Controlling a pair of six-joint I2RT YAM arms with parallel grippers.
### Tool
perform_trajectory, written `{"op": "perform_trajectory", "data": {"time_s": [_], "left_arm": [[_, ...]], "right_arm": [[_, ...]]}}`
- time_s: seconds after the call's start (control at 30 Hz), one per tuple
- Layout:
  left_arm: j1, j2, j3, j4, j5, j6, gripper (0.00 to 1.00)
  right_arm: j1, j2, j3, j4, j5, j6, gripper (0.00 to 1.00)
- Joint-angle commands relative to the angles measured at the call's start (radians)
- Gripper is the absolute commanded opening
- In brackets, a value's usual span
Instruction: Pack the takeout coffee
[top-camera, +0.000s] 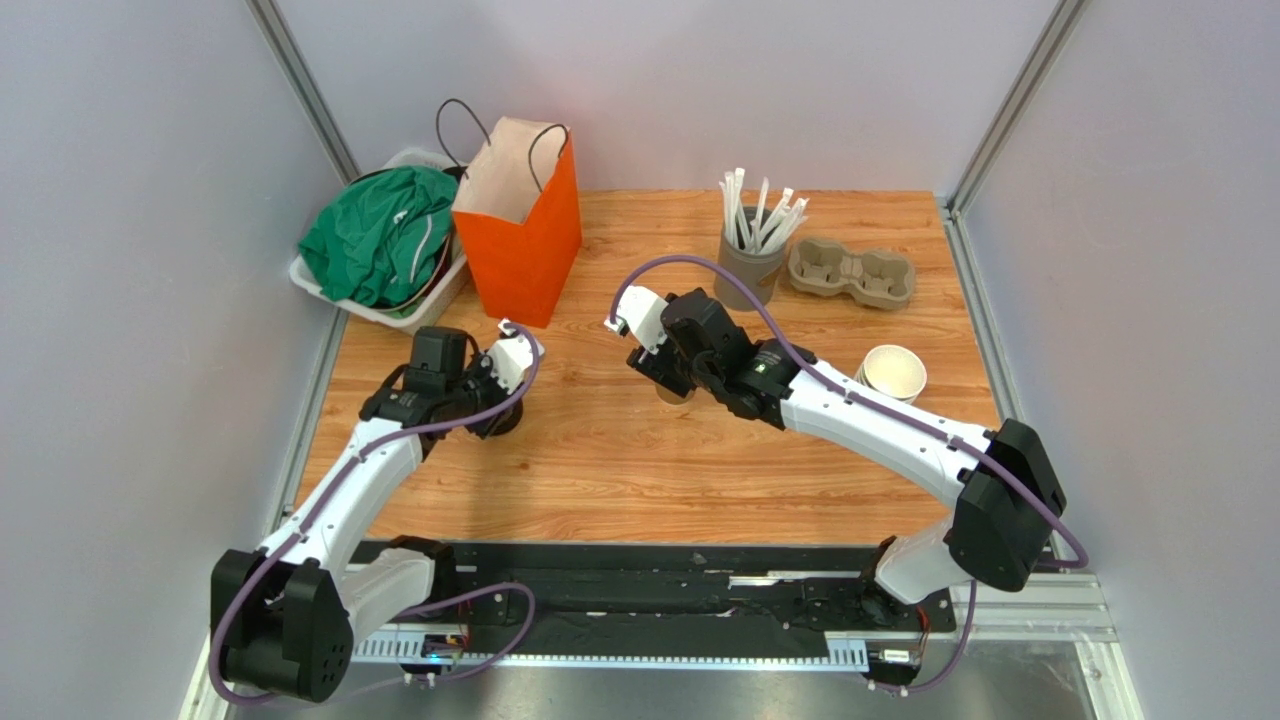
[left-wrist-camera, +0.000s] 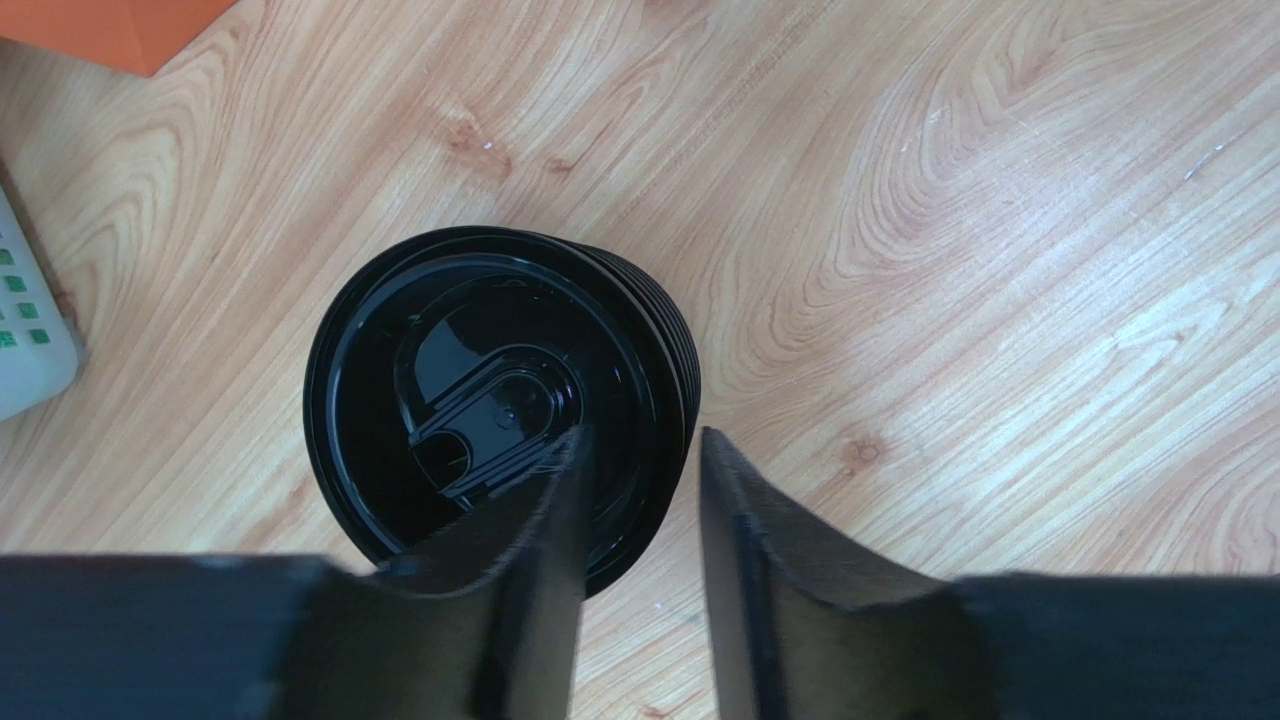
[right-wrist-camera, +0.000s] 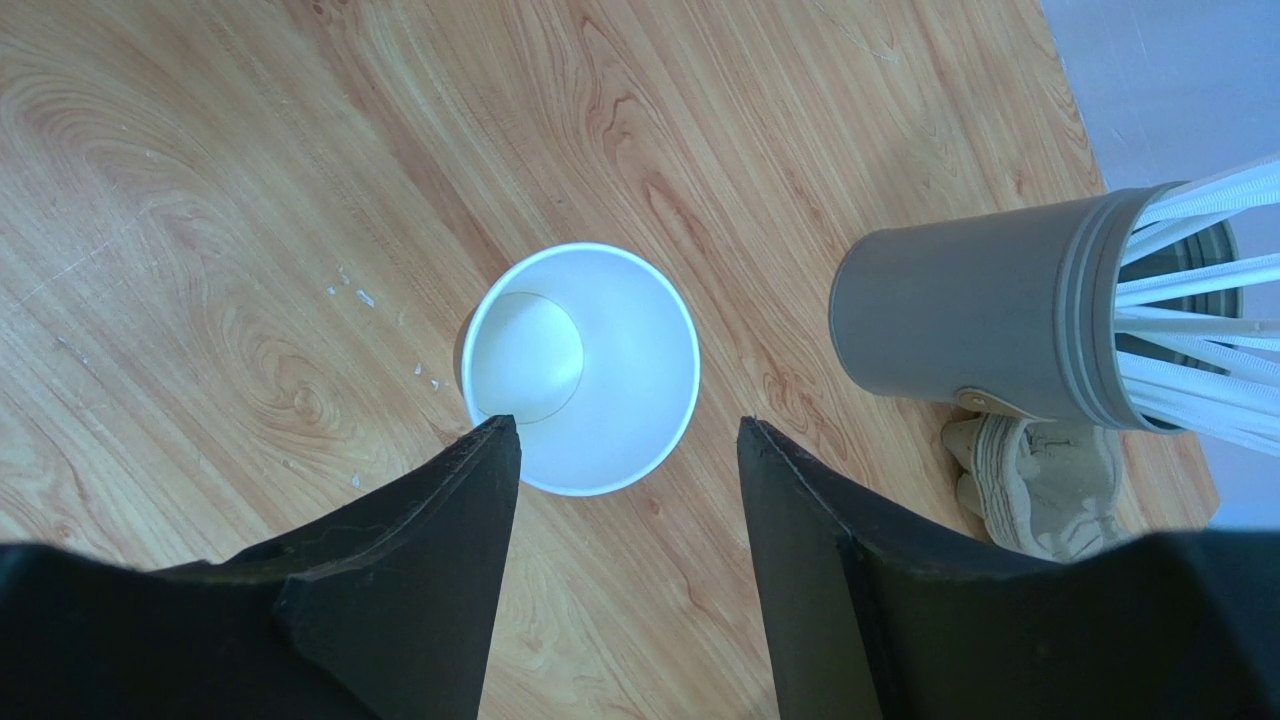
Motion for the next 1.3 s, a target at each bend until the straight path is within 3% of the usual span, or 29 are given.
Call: {"op": "perform_trajectory", "data": {"time_s": [0.0,0.4,1.07,1.27], "left_arm": [[0.006,0.011,0.038,0.002,0.032,-0.005,0.35],[0.006,0.004,0.035,0.014,0.017,-0.015,0.22],[0.006,-0.125,0.007,0.07,-0.023,-0.048,0.22],[0.006,-0.192,0.093,-0.028,0.055,-0.028,0.22]], "right_arm": [[-0.002,-0.014,-0.002,0.046,0.02,-0.008,0.6],[0.0,-0.014,-0.002,0.052,0.027,-0.008,0.6],[0.0,-0.008,-0.007,0.061,0.04,-0.012,0.6],[0.0,-0.034,-0.015,0.061,0.051,-0.049,0.61]]}}
